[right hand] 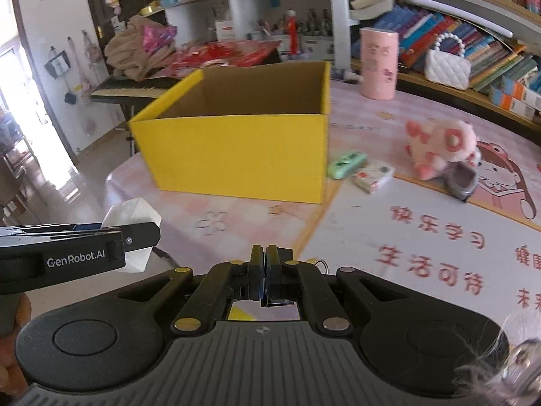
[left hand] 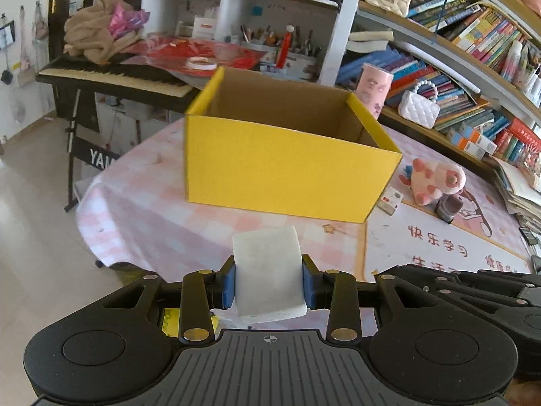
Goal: Organize objects
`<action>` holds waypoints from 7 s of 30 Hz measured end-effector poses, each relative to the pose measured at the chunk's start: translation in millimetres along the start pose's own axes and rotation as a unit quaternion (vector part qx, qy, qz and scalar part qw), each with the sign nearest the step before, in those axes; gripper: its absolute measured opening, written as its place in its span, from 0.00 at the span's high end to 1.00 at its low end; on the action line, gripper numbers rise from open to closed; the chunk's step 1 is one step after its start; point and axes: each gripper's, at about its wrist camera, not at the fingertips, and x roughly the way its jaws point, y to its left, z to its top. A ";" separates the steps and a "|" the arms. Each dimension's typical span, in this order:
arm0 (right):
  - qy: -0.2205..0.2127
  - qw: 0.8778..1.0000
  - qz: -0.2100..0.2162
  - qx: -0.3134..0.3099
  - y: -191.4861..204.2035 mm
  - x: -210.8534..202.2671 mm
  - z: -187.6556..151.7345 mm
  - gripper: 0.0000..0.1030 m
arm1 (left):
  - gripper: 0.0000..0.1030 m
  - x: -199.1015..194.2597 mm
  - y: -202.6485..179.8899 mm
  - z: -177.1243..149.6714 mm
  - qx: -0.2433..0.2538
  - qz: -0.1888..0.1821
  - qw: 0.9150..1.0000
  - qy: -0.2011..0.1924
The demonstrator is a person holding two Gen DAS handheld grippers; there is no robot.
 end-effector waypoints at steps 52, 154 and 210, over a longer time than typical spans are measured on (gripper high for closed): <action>-0.029 0.999 -0.038 0.011 65.6 -4.7 -0.5 0.98 | 0.66 -21.8 37.1 12.3 0.057 -0.049 0.996 -0.040; -0.034 0.990 -0.136 -0.027 47.3 24.8 12.1 0.06 | 0.03 -9.0 39.5 5.8 0.042 0.080 0.995 -0.039; -0.010 0.953 -0.281 0.117 -89.6 -44.1 -40.2 0.00 | 0.02 37.4 -106.9 -2.8 0.158 -0.065 0.985 0.006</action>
